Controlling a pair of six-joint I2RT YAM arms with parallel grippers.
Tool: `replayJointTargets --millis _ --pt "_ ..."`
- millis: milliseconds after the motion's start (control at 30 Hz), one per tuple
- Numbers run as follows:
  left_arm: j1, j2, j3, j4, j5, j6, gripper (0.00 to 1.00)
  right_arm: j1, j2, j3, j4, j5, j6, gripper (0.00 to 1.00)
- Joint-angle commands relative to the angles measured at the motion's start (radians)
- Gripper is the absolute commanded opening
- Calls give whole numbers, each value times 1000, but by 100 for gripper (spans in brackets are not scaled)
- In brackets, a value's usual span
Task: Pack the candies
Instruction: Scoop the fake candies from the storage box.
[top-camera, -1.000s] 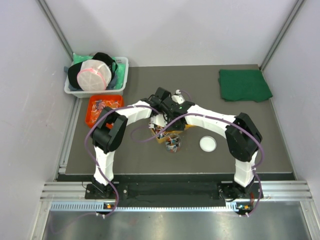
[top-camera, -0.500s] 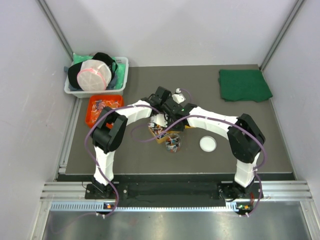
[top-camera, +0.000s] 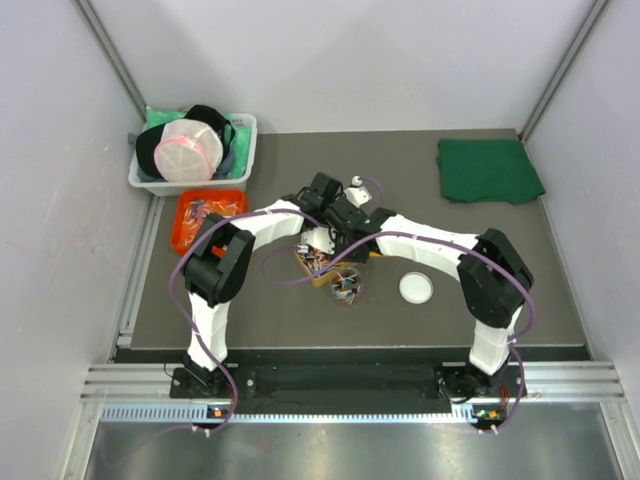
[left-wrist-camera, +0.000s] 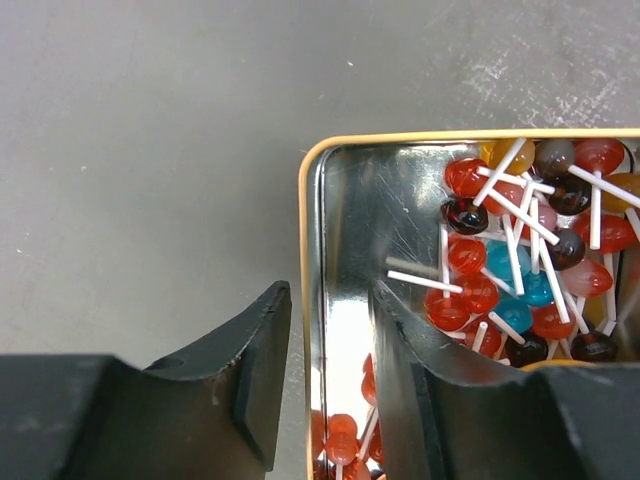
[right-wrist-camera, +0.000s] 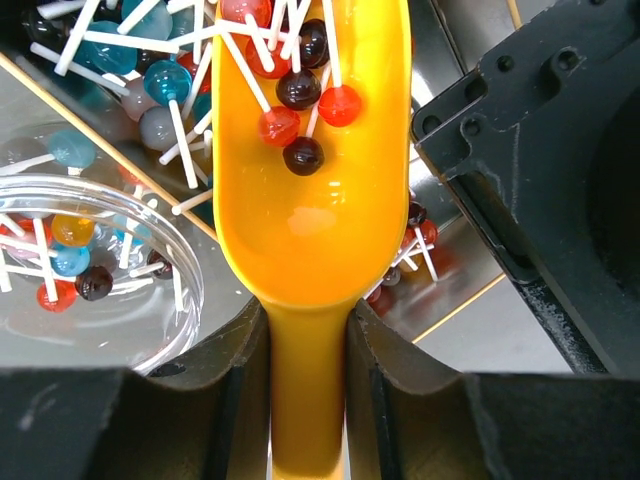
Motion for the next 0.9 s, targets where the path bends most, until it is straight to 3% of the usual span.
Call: replayJointTargets --millis 0,867 --pt "-18 11 6 -47 25 -15 45 -30 -114 37 190 13 80 0" --pt "-12 12 8 -48 27 -21 53 -54 -204 -32 184 -52 189 0"
